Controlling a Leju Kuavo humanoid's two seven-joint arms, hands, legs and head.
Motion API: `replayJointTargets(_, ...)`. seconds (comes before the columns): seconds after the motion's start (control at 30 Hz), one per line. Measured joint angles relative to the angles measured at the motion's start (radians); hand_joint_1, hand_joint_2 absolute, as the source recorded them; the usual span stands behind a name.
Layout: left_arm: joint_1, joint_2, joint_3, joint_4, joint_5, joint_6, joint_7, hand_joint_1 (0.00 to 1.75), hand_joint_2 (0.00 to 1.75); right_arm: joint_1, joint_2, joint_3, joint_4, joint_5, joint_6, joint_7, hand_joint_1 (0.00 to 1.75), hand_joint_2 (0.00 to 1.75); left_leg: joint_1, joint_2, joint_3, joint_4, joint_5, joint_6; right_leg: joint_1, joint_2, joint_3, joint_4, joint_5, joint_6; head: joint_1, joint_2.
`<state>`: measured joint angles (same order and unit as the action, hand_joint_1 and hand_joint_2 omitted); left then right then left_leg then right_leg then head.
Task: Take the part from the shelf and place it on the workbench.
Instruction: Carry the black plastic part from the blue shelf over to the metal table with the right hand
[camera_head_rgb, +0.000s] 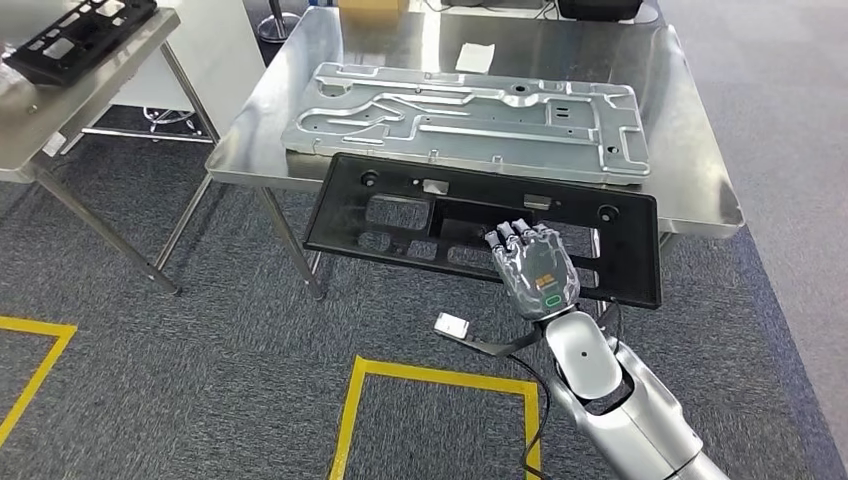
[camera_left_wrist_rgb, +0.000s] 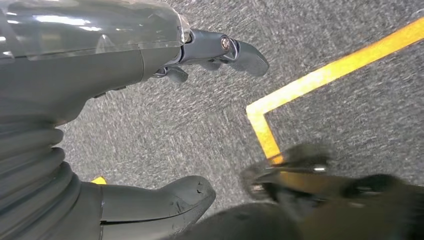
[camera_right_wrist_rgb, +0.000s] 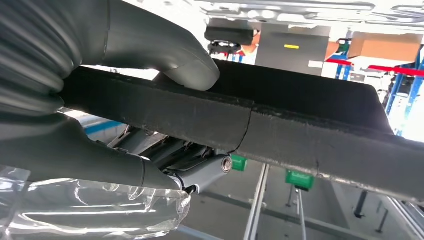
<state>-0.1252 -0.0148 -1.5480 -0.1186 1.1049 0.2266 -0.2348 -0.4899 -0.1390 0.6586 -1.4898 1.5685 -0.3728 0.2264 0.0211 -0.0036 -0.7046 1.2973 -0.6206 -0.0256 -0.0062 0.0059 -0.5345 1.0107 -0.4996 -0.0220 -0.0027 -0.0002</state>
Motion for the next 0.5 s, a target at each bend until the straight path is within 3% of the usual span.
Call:
replayJointTargets(0.03,0.002,0.000,0.000,0.000,-0.002,0.000,0.001,0.00,1.75,0.000,-0.002,0.003,0.002,0.000,-0.002,0.000,1.75,1.75,-0.002,0.000,-0.014,-0.023,-0.007,0.006,0.003,0.001,0.019,0.000,-0.015,0.000,0.000,0.000)
replayJointTargets(0.07,0.003,0.000,0.000,0.000,-0.003,0.000,0.001,0.00,1.75,-0.001,-0.004,0.006,0.003,0.000,-0.003,0.000,1.75,1.75,-0.006,0.000,-0.019,-0.070,0.015,0.015,0.005,0.002,0.039,0.000,-0.031,0.000,0.000,0.000)
replayJointTargets(0.17,0.011,0.003,0.000,0.000,-0.003,0.000,0.004,0.00,1.75,-0.001,-0.007,0.011,0.010,0.000,-0.010,-0.004,1.75,1.75,-0.021,-0.004,-0.008,-0.219,0.214,0.041,0.011,0.006,0.090,-0.002,-0.081,0.008,0.001,0.000)
replayJointTargets(0.2,0.012,0.004,0.000,0.000,-0.004,0.000,0.005,0.00,1.75,0.000,-0.008,0.011,0.012,0.000,-0.012,-0.011,1.75,1.75,-0.025,-0.005,-0.001,-0.238,0.252,0.045,0.011,0.008,0.104,-0.004,-0.092,0.014,0.001,0.000)
replayJointTargets(0.27,0.008,0.004,0.000,0.000,-0.004,0.002,0.006,0.00,1.75,0.000,-0.006,0.007,0.014,0.000,-0.015,-0.032,1.75,1.75,-0.026,-0.006,0.024,-0.246,0.242,0.049,0.011,0.010,0.109,0.023,-0.084,0.027,0.001,0.000)
replayJointTargets(0.3,0.005,0.004,0.000,0.000,-0.004,0.002,0.006,0.00,1.75,0.001,-0.005,0.002,0.014,0.000,-0.017,-0.042,1.75,1.75,-0.024,-0.006,0.039,-0.255,0.235,0.054,0.011,0.007,0.091,0.066,-0.062,0.032,0.002,0.000)
replayJointTargets(0.37,0.000,0.003,0.000,0.000,-0.003,0.003,0.005,0.00,1.75,0.003,-0.002,-0.006,0.017,0.000,-0.023,-0.055,1.75,1.75,-0.019,-0.007,0.076,-0.273,0.218,0.063,0.010,0.003,0.007,0.194,-0.022,0.043,0.006,0.000)
replayJointTargets(0.4,-0.001,0.003,0.000,0.000,-0.003,0.003,0.005,0.00,1.75,0.008,-0.001,-0.011,0.019,0.000,-0.026,-0.061,1.75,1.75,-0.019,-0.007,0.095,-0.280,0.206,0.065,0.007,0.001,-0.042,0.248,-0.027,0.048,0.008,0.000)
replayJointTargets(0.43,-0.001,0.003,0.000,0.000,-0.002,0.003,0.005,0.00,1.75,0.014,0.000,-0.015,0.021,0.000,-0.029,-0.066,1.75,1.75,-0.018,-0.008,0.115,-0.286,0.192,0.067,0.003,0.000,-0.086,0.283,-0.057,0.053,0.009,0.000)
replayJointTargets(0.5,0.001,0.002,0.000,0.000,-0.002,0.003,0.004,0.00,1.75,0.029,0.004,-0.025,0.027,0.000,-0.033,-0.080,1.75,1.75,-0.016,-0.014,0.159,-0.292,0.161,0.065,-0.005,0.000,-0.152,0.290,-0.152,0.061,0.010,0.000)
